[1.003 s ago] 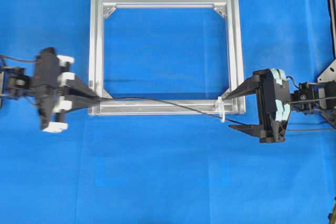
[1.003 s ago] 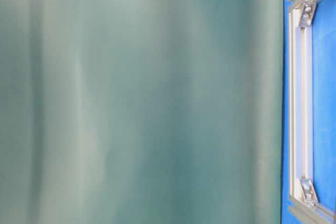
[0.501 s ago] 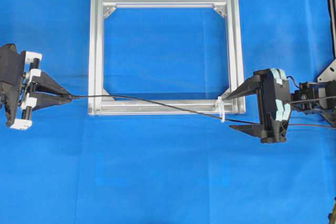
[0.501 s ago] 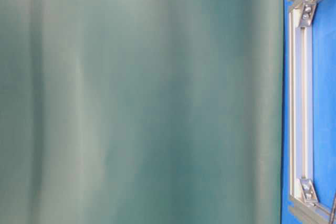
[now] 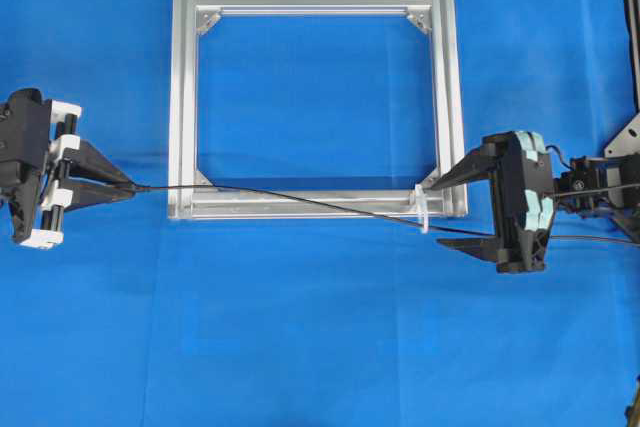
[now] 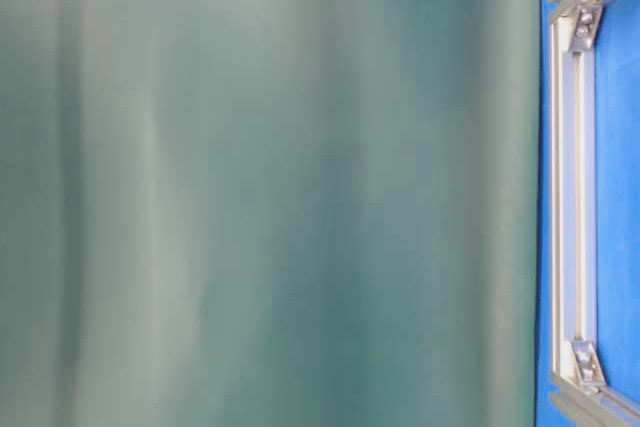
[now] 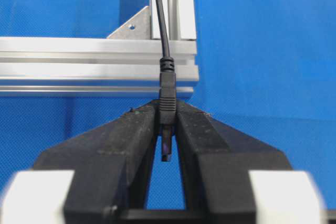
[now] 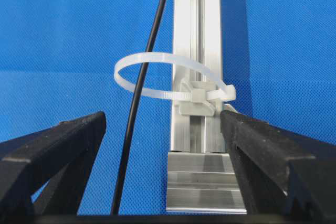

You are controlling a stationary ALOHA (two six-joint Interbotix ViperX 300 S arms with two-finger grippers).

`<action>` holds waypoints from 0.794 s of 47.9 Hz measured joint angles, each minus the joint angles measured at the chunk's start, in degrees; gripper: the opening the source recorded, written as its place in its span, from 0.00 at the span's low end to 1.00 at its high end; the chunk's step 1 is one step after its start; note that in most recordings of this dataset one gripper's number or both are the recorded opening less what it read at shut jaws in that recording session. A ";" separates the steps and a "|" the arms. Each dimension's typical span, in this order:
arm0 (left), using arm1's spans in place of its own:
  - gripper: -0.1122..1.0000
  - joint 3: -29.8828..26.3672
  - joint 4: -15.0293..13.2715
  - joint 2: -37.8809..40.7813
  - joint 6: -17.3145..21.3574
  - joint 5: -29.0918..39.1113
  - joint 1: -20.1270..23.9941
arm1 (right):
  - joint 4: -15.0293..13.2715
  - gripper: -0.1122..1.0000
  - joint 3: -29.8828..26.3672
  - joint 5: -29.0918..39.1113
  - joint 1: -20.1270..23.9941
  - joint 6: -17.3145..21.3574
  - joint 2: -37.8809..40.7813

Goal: Insert the wire through the string loop located on the right side.

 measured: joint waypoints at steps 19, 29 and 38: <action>0.81 -0.26 0.00 -1.85 0.09 1.49 0.09 | 0.00 0.93 -0.18 0.09 0.00 0.00 -1.85; 0.82 -2.11 0.00 -6.42 0.18 4.83 1.05 | 0.00 0.93 -0.35 2.72 -1.85 -0.09 -6.77; 0.82 -4.83 0.00 -11.78 0.35 10.28 2.20 | 0.00 0.93 -1.85 8.35 -3.96 -1.76 -13.36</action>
